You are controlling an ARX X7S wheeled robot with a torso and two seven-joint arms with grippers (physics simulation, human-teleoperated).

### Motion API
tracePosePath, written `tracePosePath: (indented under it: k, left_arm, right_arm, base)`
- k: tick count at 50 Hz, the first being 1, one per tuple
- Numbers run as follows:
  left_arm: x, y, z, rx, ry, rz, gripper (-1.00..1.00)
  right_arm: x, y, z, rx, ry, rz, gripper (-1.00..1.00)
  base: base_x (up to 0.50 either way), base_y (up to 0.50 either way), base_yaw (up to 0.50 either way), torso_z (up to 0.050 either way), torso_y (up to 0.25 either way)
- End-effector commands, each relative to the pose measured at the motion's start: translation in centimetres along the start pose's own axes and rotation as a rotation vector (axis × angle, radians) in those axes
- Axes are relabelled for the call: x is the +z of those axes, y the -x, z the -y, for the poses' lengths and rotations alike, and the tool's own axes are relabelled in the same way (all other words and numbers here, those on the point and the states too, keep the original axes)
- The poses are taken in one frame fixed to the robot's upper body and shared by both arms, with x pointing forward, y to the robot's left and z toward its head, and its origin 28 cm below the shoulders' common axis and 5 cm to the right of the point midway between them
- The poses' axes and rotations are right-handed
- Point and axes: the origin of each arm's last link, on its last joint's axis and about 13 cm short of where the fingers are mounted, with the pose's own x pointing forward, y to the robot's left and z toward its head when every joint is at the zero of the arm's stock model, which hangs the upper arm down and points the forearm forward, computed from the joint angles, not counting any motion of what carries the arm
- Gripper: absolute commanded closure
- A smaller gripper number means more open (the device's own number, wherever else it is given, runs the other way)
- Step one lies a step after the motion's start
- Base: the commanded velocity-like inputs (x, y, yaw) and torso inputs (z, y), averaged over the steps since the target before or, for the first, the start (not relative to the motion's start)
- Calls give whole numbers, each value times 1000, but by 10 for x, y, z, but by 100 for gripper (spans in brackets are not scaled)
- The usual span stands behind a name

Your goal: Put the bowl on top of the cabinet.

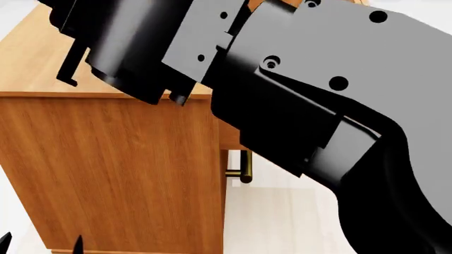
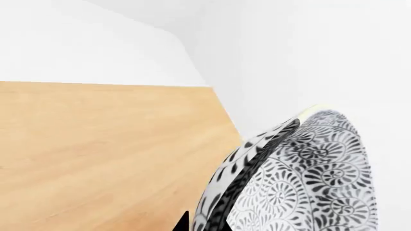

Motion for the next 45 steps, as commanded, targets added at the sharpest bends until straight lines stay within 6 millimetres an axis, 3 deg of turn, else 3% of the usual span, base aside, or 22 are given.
tracePosePath:
  k: [1, 25, 45]
  left_arm:
    - [1, 0, -2, 3, 7, 2, -100]
    - [4, 2, -3, 2, 12, 12, -100]
    - [3, 3, -1, -10, 5, 9, -100]
  right_arm:
    - [-6, -2, -11, 68, 111, -45, 100]
    - [-20, -8, -45, 158, 294, -89, 100]
    - [-14, -3, -43, 147, 324, -78, 100]
  base:
    - [0, 0, 0, 0, 0]
    - [0, 0, 0, 0, 0]
    - [0, 0, 0, 0, 0]
